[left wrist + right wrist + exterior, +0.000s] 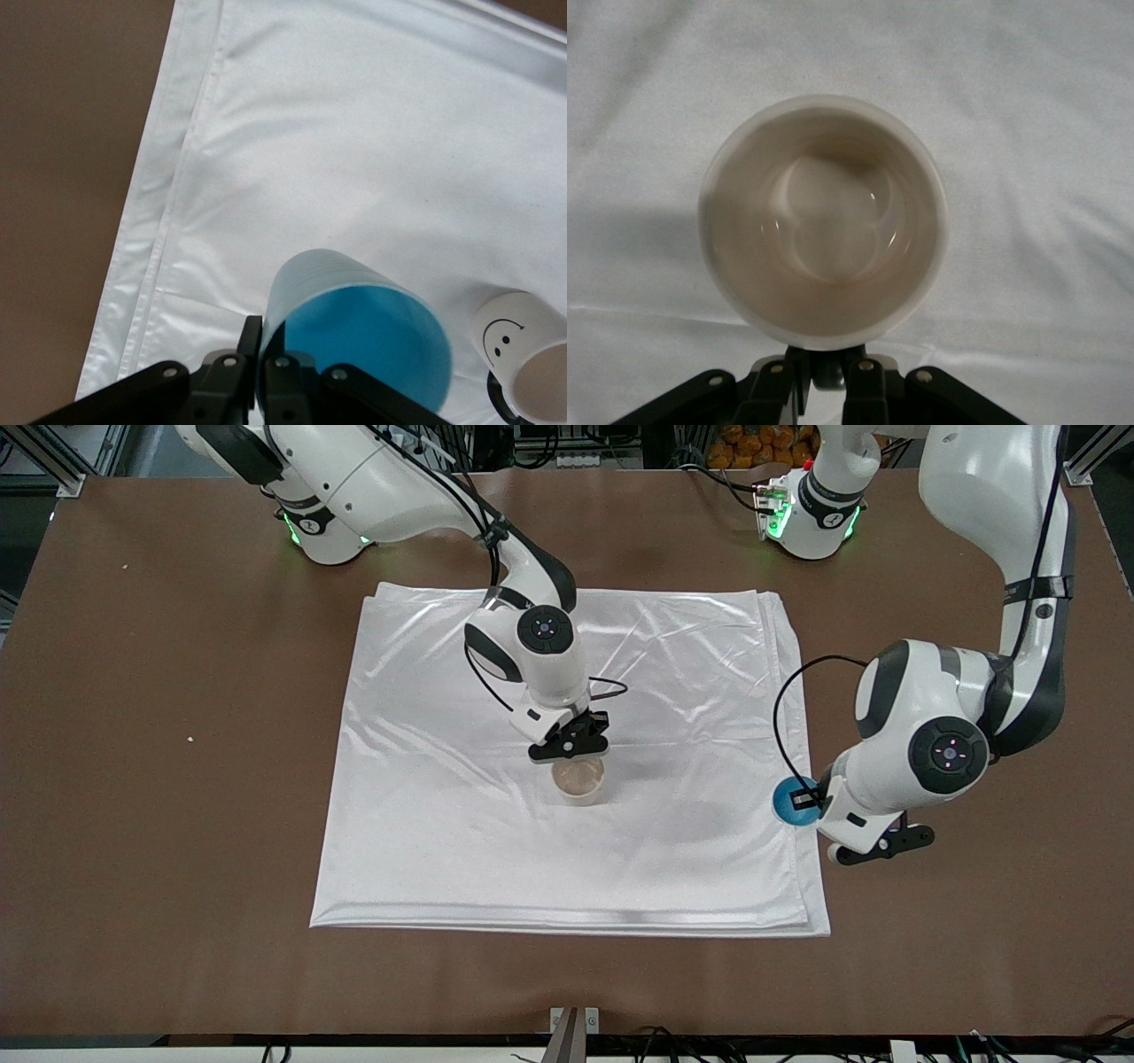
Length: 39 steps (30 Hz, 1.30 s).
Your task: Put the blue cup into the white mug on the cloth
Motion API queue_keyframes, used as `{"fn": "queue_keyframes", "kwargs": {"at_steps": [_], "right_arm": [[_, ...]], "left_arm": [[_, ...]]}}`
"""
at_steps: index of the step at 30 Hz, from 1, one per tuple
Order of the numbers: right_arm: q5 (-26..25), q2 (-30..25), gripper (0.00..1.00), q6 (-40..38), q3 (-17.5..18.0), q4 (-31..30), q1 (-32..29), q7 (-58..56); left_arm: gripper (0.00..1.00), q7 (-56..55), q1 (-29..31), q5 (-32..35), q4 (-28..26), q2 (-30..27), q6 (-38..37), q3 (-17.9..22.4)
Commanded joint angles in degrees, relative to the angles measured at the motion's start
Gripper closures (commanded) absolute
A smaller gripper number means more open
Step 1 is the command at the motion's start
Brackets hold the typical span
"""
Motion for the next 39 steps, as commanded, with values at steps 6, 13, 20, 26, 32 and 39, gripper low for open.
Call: {"fn": "queue_keyframes", "kwargs": {"at_steps": [6, 13, 20, 26, 32, 39], "right_arm": [[1.65, -12.11, 0.0, -13.66, 5.91, -1.36, -7.25, 0.7], [6.4, -19.05, 0.0, -21.65, 6.87, -1.27, -14.72, -7.37], [6.66, -25.29, 0.0, -29.3, 5.38, -1.09, -22.01, -14.23], [6.75, -27.85, 0.0, -33.88, -0.42, -0.83, -26.32, -25.21], [6.75, -28.2, 0.0, -35.38, -4.28, -0.83, -30.81, -33.57], [6.75, -27.68, 0.0, -33.27, -9.64, -1.0, -33.45, -40.6]], "left_arm": [[1.0, -6.9, -2.68, -1.06, 1.08, -0.38, -1.35, -3.41], [1.0, -9.54, -6.98, -1.06, 1.25, 1.11, -0.04, -3.33], [1.0, -14.02, -11.2, -0.98, 1.78, 3.31, 5.14, -3.24], [1.0, -17.18, -14.72, -0.63, 1.78, 6.04, 10.59, -3.06], [1.0, -17.45, -16.66, -0.54, 1.78, 8.32, 14.55, -2.8], [1.0, -17.98, -17.36, -0.45, 1.78, 9.73, 17.36, -2.8]]}}
